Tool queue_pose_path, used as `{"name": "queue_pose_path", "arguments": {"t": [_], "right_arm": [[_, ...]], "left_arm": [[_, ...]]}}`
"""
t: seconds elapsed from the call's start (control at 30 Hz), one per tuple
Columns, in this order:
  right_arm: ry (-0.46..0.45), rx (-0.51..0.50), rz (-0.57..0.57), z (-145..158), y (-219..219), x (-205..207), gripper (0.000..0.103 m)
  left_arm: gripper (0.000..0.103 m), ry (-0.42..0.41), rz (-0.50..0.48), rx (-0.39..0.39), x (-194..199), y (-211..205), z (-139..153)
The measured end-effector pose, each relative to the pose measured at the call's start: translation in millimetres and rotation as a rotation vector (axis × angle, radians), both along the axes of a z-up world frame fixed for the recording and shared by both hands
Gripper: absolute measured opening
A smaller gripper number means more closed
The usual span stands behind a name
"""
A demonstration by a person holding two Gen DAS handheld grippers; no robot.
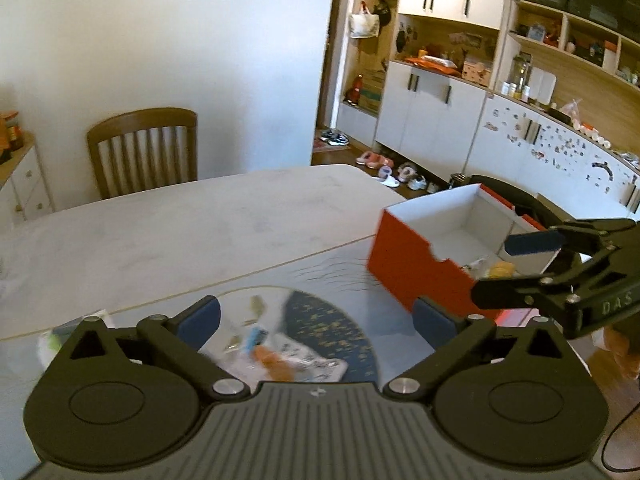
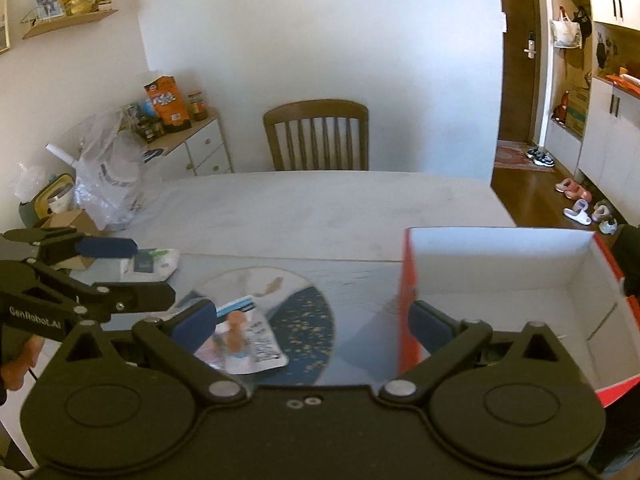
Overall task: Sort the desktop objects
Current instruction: 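Move both tools back over the turntable, then grasp the pink binder clip with the left tool while the right tool grasps the pink sponge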
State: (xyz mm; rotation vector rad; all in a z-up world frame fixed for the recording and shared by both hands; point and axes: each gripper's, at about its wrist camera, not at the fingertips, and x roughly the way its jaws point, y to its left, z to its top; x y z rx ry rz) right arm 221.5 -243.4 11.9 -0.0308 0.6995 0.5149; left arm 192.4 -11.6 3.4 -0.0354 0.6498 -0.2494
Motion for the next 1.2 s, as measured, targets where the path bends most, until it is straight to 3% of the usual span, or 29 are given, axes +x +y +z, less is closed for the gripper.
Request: {"name": "queue_pose_path", "arguments": {"t": [0.5, 1.2], "right_arm": [[0.02, -0.029, 0.0, -21.0, 66.3, -19.1, 0.102], [0.116, -0.11, 0.042, -105.3, 109.5, -33.1, 0.101]], "left_arm": [[0.103, 0.027, 0.025, 0.017, -24.9, 82.3, -33.7], [0.103, 0.124, -0.017, 0.108, -12.4, 101.1, -115.6]]}}
